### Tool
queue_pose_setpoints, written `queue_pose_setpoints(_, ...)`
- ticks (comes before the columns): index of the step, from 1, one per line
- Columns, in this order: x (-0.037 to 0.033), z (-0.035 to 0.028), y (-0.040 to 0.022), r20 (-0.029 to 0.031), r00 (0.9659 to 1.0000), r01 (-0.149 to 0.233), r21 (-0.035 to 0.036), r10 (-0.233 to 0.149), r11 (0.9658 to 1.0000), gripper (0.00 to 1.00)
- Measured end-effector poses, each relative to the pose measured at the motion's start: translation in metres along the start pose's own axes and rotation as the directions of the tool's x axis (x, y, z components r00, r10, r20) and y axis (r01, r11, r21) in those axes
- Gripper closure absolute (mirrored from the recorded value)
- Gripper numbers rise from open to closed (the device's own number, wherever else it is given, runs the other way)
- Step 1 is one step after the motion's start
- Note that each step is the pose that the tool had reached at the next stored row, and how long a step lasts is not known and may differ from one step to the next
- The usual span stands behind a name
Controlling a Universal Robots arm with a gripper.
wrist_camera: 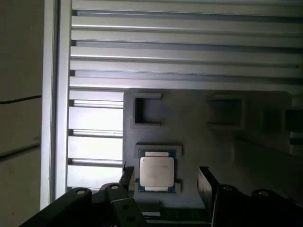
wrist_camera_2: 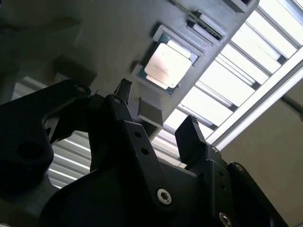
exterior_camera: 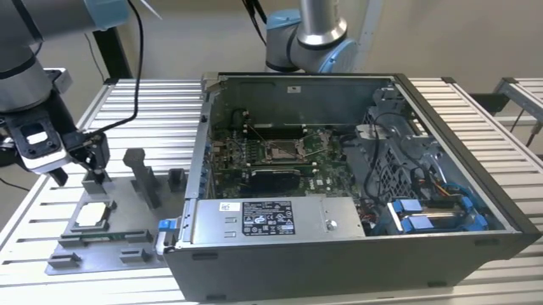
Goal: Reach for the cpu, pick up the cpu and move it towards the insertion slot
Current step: 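Pick up the cpu and move it towards the insertion slot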
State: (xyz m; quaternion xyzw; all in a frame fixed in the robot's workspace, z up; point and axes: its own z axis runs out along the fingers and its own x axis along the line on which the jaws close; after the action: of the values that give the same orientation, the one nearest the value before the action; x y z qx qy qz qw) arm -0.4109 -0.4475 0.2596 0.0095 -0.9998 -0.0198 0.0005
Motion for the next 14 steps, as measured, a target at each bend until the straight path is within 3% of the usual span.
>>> queue_pose_setpoints(14, 0.0, 0.0101, -0.0006, 0.0002, 1.0, 0.0, -0.0001, 0.0, 1.0, 0.0)
